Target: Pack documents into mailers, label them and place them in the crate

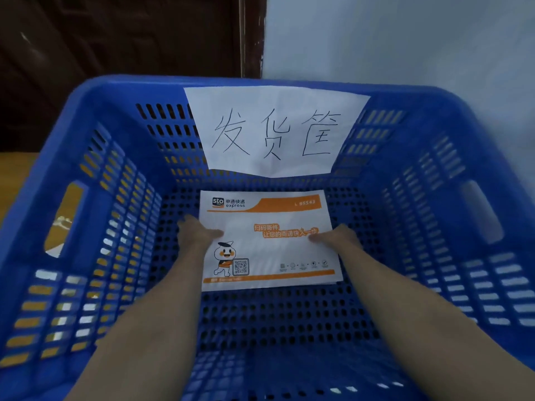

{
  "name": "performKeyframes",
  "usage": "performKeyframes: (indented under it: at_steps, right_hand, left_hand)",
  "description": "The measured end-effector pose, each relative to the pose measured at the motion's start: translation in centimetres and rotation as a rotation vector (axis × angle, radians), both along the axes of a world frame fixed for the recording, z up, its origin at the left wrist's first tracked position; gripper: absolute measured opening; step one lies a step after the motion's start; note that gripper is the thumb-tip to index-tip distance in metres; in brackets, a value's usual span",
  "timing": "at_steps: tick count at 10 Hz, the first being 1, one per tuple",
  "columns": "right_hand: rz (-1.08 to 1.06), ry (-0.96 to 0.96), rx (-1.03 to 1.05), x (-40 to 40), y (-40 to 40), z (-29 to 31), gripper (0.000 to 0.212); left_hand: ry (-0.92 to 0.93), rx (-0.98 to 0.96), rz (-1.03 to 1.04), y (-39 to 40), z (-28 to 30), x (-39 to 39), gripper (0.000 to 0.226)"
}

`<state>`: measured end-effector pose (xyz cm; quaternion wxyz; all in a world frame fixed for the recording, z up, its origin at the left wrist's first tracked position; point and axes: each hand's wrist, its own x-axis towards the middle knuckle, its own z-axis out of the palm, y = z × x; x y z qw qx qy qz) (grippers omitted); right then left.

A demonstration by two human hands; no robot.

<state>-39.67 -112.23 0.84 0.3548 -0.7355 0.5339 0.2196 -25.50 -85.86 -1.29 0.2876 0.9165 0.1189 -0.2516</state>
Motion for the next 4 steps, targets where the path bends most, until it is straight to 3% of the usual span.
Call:
performKeyframes:
  at_steps: [1, 2, 3, 4]
  right_hand:
    - [-0.031, -0.014, 0.007, -0.1, 0.1, -0.7, 0.093]
    - [-0.019, 0.011, 0.038, 0.0, 0.0, -1.1, 0.076]
    - [0.078, 0.085, 0.062, 0.4, -0.5, -0.7, 0.07]
    - [0.109, 0.034, 0.093, 1.1, -1.5, 0.9, 0.05]
  left_hand:
    - [0.0, 0.012, -0.023, 0.8, -0.8, 0.2, 0.091]
    - [0.021, 0.038, -0.061, 0.9, -0.5, 0.3, 0.094]
    - [0.111, 0.22, -0.171, 0.4, 0.0, 0.9, 0.094]
    - [0.333, 0.25, -0.2, 0.5, 1.4, 2.2, 0.085]
